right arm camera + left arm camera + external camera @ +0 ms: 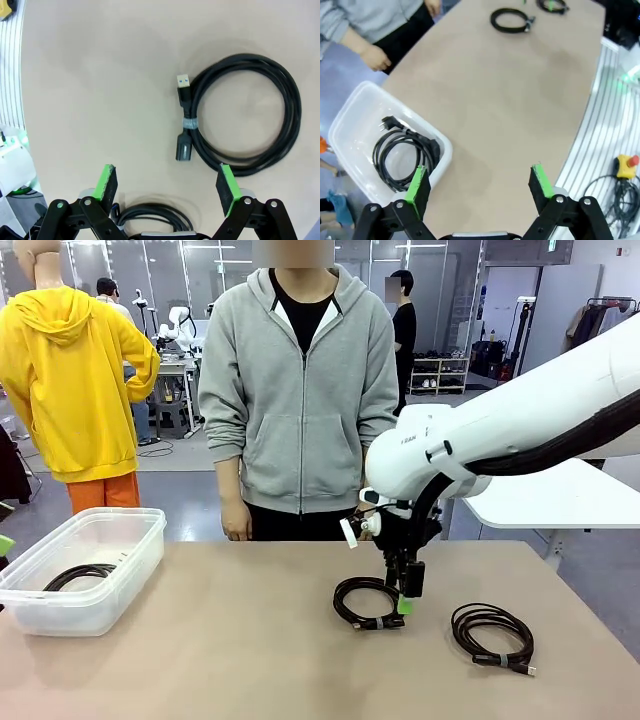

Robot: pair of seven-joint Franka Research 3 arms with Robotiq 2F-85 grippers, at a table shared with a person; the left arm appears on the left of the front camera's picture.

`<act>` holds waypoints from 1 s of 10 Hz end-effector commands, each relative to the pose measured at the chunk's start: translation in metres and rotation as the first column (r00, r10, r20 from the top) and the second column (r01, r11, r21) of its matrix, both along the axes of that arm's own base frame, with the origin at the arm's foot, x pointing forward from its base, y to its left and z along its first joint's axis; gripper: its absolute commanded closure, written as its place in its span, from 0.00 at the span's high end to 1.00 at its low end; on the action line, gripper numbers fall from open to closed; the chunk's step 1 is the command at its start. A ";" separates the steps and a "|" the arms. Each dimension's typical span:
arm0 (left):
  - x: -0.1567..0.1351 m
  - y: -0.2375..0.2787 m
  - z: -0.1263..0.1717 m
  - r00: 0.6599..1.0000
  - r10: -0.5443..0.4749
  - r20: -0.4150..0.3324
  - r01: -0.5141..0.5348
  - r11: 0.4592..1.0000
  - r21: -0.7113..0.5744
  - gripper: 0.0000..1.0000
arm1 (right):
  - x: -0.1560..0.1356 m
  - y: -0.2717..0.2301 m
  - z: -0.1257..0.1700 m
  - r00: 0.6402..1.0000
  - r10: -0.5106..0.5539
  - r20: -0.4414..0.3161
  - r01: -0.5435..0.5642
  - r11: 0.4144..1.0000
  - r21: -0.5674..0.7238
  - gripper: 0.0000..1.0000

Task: Organize and store the cables.
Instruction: Place the USB Extension Cable into the Organizing box.

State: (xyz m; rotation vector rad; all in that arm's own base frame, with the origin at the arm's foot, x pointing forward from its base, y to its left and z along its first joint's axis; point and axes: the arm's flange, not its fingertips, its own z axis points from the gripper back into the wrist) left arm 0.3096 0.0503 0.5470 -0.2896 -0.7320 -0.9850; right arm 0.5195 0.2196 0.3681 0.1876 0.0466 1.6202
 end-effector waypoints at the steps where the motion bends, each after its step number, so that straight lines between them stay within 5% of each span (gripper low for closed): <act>1: -0.013 -0.011 -0.038 0.999 0.002 0.044 0.000 0.999 -0.045 1.00 | 0.006 0.015 -0.010 1.000 0.015 0.012 -0.015 0.998 -0.060 1.00; 2: 0.000 0.000 0.000 1.000 0.000 0.000 0.000 1.000 0.000 1.00 | 0.006 0.018 -0.016 1.000 0.024 0.018 -0.022 0.997 -0.068 1.00; 9: 0.000 0.000 0.000 1.000 0.000 0.000 0.000 1.000 0.000 1.00 | 0.000 0.035 -0.062 0.999 -0.027 0.023 0.029 0.994 -0.106 1.00; 10: 0.000 0.000 0.000 1.000 0.000 0.000 0.000 1.000 0.000 1.00 | 0.001 0.036 -0.066 0.999 -0.033 0.030 0.036 0.993 -0.116 0.87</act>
